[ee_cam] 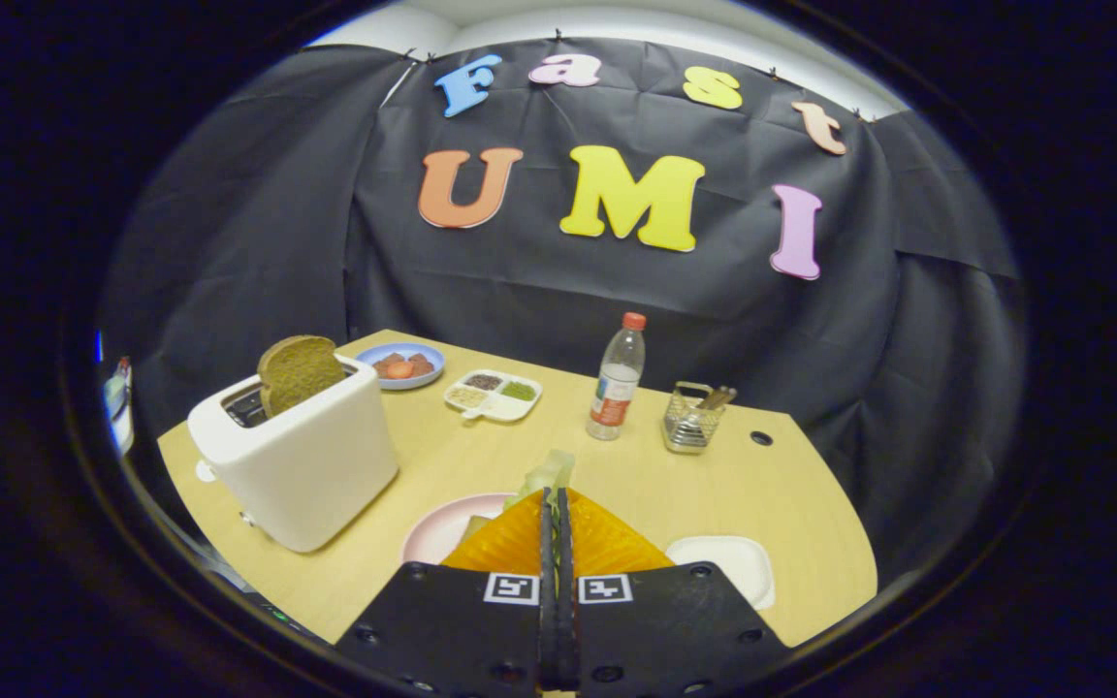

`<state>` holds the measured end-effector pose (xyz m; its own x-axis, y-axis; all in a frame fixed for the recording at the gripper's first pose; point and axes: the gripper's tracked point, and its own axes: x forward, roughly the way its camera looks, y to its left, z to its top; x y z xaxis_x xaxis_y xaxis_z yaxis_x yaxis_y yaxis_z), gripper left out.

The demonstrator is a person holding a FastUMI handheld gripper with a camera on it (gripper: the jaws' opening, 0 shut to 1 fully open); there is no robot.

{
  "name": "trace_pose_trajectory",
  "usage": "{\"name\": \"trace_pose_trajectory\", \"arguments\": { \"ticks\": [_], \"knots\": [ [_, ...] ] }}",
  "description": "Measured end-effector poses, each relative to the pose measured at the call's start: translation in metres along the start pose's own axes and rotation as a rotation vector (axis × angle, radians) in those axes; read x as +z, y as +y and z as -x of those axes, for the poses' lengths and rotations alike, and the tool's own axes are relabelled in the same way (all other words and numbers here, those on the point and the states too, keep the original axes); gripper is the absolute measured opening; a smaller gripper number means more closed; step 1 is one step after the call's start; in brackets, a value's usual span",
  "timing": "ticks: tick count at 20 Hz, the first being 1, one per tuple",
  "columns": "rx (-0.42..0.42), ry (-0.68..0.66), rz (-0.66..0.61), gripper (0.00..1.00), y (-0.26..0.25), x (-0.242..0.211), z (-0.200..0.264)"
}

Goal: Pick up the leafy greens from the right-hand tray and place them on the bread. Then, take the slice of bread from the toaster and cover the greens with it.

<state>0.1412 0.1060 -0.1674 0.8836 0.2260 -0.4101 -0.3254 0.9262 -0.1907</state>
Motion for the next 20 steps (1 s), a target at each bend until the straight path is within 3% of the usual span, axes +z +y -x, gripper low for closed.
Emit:
{"name": "trace_pose_trajectory", "arguments": {
  "ticks": [8,20],
  "knots": [
    [0.145,0.032,-0.08,0.0,0.078,-0.006,-0.023],
    [0.022,0.154,-0.126,0.0,0.004,-0.063,-0.1]
  ]
}}
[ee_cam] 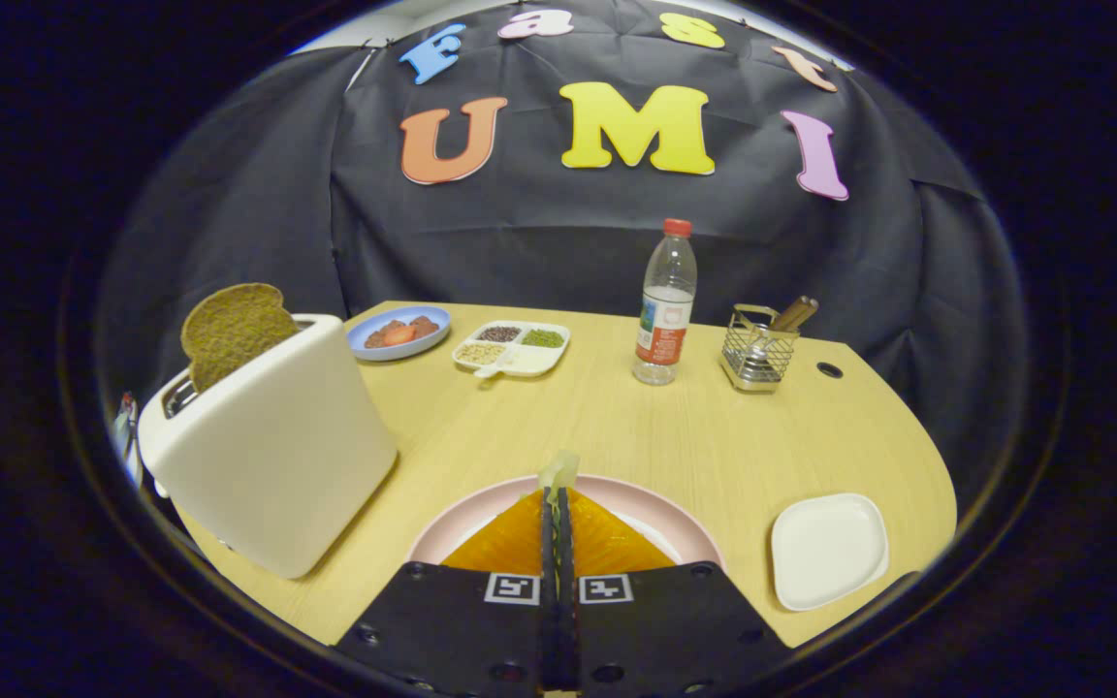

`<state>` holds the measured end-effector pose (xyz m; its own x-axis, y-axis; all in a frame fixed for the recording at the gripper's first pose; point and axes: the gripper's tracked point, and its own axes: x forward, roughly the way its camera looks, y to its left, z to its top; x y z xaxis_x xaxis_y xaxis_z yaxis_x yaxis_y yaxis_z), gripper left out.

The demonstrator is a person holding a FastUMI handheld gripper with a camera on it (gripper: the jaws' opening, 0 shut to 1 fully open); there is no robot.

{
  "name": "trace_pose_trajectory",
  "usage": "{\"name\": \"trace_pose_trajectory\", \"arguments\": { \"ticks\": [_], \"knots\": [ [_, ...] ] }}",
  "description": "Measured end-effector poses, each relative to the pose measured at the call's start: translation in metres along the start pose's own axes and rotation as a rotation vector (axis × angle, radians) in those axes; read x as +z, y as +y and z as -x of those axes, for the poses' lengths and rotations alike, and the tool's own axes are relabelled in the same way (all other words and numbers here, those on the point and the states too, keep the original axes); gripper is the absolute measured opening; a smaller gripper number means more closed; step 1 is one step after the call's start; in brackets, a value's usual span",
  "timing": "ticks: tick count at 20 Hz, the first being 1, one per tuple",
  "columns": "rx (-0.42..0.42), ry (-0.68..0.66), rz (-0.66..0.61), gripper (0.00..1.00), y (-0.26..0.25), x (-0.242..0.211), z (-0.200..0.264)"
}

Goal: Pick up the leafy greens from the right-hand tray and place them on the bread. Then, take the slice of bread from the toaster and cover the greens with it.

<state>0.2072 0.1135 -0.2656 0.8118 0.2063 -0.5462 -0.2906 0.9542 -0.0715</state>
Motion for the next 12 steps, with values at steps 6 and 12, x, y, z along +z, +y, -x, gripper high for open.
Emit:
{"name": "trace_pose_trajectory", "arguments": {
  "ticks": [6,12],
  "knots": [
    [-0.023,0.067,-0.047,0.02,-0.02,-0.019,-0.02],
    [-0.03,0.006,-0.06,0.68,-0.025,0.008,0.009]
  ]
}}
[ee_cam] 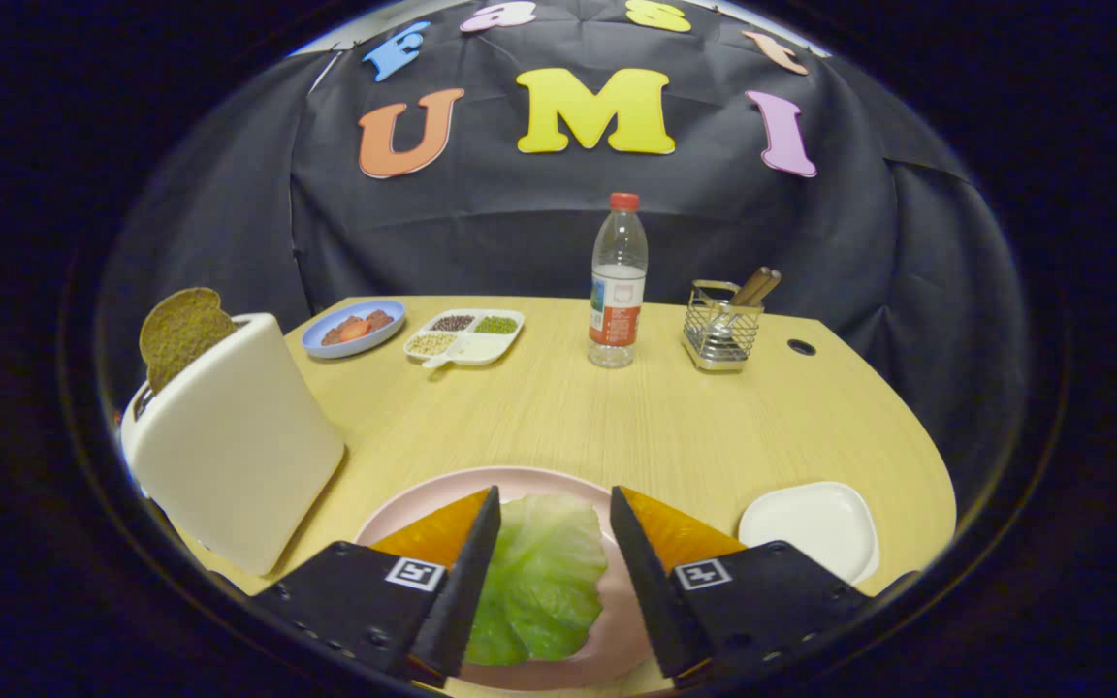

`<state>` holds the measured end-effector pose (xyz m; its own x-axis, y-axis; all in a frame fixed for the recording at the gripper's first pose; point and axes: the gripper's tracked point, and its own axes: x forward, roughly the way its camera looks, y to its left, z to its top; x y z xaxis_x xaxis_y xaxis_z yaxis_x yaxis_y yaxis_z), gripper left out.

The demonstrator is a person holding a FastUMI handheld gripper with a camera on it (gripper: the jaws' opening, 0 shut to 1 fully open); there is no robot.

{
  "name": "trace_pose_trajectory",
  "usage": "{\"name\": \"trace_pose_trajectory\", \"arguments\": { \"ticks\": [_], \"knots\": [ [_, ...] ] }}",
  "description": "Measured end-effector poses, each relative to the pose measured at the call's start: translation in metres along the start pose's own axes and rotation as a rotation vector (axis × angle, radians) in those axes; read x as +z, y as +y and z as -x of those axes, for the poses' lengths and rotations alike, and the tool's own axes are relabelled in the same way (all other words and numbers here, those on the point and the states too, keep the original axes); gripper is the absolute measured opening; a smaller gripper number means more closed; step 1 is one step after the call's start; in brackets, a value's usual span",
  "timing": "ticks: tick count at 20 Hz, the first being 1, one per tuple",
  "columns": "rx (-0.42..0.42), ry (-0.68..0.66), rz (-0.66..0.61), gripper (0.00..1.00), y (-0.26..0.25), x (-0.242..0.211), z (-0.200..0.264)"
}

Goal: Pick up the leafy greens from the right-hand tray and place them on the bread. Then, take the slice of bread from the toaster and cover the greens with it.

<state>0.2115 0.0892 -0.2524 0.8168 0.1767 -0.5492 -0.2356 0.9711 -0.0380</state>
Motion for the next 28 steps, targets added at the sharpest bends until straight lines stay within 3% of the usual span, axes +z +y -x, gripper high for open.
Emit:
{"name": "trace_pose_trajectory", "arguments": {
  "ticks": [3,7,11,15,21,28],
  "knots": [
    [0.039,-0.05,-0.004,0.97,0.01,0.018,0.028],
    [0.037,-0.115,0.059,0.96,0.024,0.047,0.068],
    [0.128,-0.165,0.061,0.96,0.062,0.079,0.11],
    [0.117,-0.218,0.108,0.96,0.089,0.113,0.136],
    [0.173,-0.228,0.156,0.96,0.16,0.134,0.135],
    [0.209,-0.151,0.148,0.97,0.225,0.119,0.098]
  ]
}}
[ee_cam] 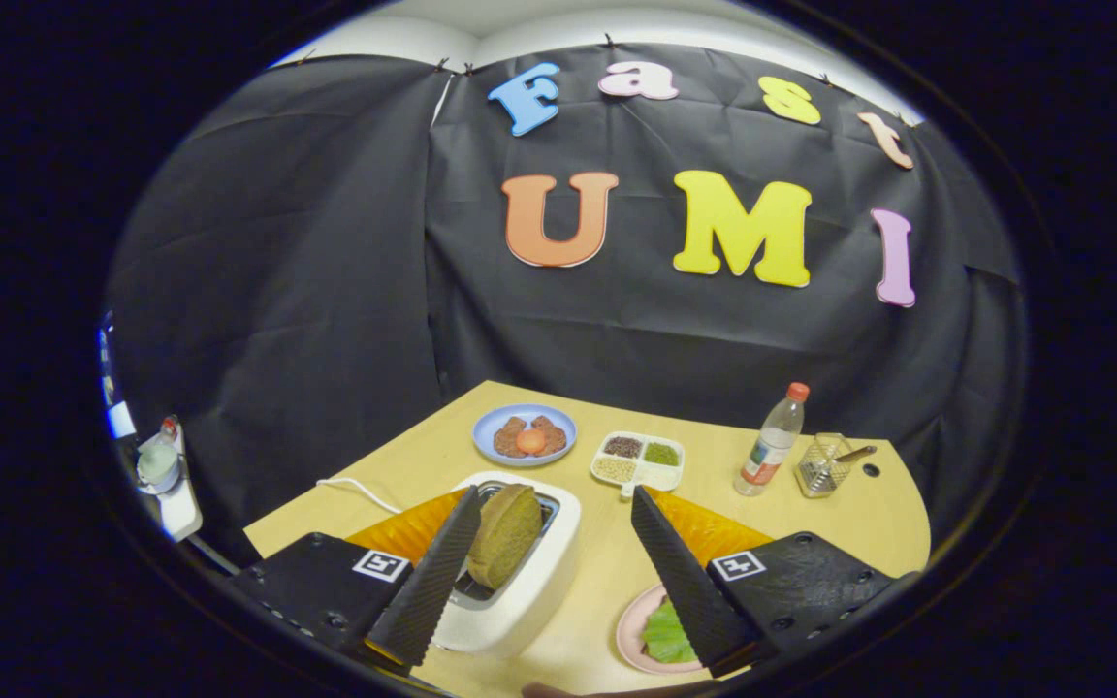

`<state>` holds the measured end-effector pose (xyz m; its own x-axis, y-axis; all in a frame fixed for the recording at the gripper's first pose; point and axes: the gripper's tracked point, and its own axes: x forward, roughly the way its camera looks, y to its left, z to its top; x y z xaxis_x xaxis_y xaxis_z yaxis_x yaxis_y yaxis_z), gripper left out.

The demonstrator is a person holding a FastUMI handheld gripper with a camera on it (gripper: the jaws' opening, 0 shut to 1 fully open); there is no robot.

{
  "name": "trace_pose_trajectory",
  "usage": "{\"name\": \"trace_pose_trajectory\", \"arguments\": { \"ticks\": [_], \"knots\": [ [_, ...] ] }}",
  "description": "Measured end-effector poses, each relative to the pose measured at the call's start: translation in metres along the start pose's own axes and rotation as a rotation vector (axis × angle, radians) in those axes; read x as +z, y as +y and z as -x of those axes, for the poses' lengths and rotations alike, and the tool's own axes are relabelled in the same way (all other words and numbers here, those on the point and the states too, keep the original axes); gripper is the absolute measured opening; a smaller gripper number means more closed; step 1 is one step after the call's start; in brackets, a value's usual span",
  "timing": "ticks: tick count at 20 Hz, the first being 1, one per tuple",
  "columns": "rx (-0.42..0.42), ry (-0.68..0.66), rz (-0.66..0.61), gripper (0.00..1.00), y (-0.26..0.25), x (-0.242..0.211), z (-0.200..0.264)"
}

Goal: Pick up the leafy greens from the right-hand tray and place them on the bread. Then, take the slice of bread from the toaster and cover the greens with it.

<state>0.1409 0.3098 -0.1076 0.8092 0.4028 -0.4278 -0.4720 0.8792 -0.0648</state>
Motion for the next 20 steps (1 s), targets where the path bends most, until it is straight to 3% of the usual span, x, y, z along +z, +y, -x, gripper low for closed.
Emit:
{"name": "trace_pose_trajectory", "arguments": {
  "ticks": [10,17,19,20],
  "knots": [
    [-0.013,0.156,-0.06,0.96,0.028,-0.03,-0.055],
    [-0.039,0.241,-0.089,0.58,0.039,-0.045,-0.061],
    [-0.068,0.249,-0.1,0.36,0.039,-0.049,-0.06],
    [-0.103,0.246,-0.091,0.31,0.033,-0.049,-0.058]
  ]
}}
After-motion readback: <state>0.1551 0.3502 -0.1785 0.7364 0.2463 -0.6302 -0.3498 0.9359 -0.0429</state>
